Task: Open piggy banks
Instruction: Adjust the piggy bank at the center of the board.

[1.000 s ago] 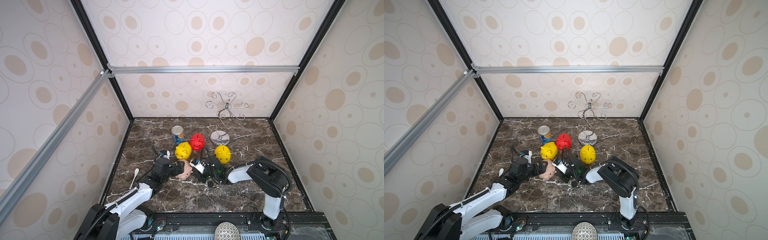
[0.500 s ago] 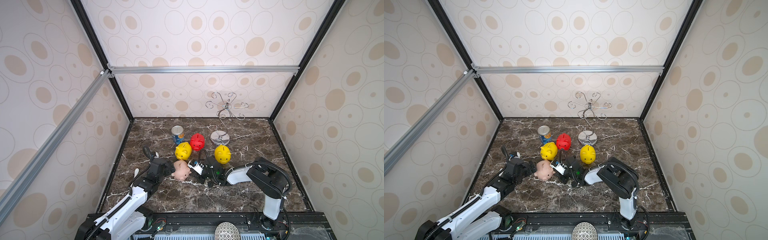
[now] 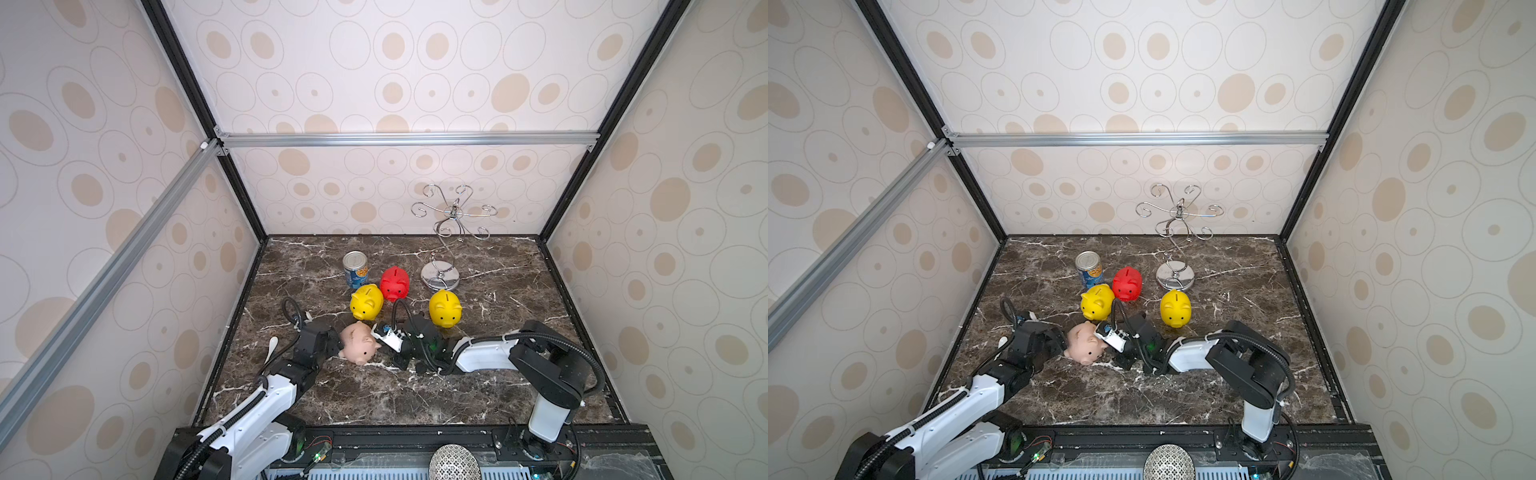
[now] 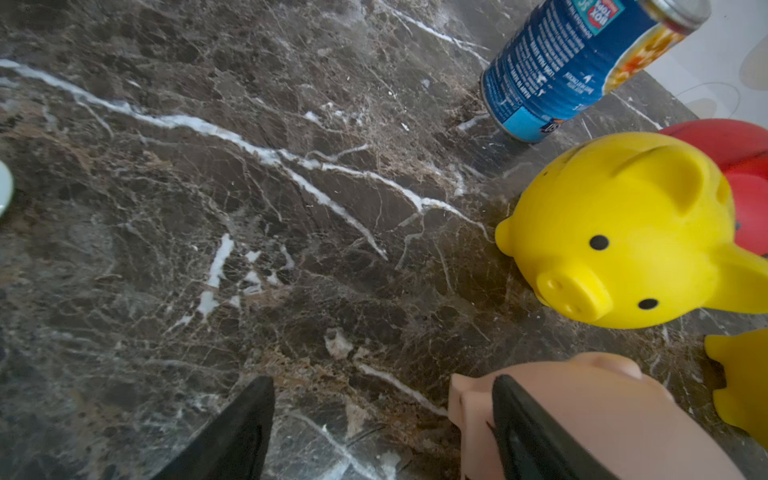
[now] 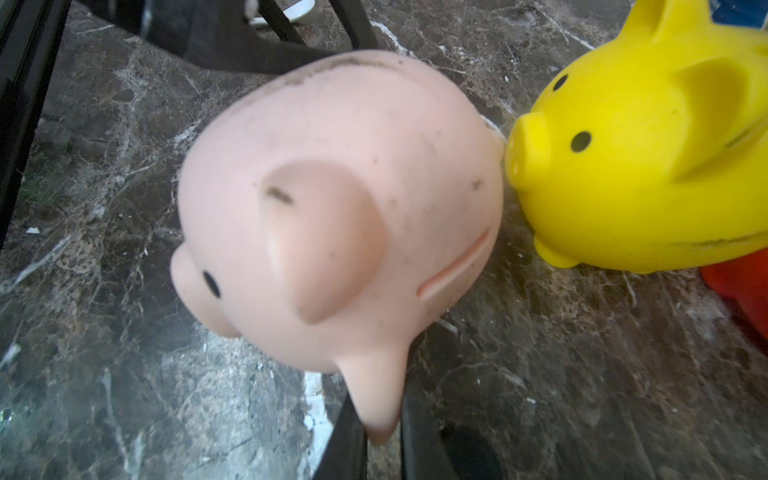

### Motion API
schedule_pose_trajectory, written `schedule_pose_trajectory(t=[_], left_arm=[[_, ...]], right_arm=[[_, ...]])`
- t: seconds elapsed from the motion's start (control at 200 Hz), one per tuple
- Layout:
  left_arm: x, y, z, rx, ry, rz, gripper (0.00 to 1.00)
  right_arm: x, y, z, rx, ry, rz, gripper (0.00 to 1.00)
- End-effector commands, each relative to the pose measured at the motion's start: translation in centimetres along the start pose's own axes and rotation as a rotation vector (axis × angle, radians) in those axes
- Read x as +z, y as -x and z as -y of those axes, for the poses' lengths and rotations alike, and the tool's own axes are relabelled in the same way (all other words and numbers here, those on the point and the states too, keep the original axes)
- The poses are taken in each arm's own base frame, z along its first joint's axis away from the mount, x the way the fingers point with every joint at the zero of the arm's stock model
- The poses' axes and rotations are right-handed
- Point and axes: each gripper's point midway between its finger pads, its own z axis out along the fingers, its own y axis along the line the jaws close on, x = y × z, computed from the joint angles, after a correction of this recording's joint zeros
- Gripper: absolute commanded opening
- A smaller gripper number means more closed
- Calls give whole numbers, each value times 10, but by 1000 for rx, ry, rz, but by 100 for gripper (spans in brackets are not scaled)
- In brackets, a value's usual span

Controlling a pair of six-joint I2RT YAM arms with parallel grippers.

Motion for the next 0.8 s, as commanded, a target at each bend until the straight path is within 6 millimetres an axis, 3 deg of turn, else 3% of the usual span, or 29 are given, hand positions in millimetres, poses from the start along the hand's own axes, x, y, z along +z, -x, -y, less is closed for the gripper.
schedule_pose_trajectory(t=[0.0, 0.26, 0.485, 0.58, 0.665, 0.795], left_arm=[[4, -15, -5, -5, -3, -41, 82], [8, -22, -8, -2, -9, -52, 82], [10, -20, -9, 6, 0, -38, 86], [12, -20, -7, 7, -8, -39, 86], [15, -22, -5, 13, -14, -48, 87], [18, -28, 3, 12, -59, -81, 86]], right_arm=[[-13, 45, -8, -85, -7, 97, 11], [-28, 62, -22, -119, 2, 102, 15], [-29, 67, -48, -133, 52, 88, 20], [-34, 70, -57, -138, 55, 95, 28], [-44, 75, -52, -129, 24, 104, 32], [-52, 69, -30, -116, -108, 61, 50]])
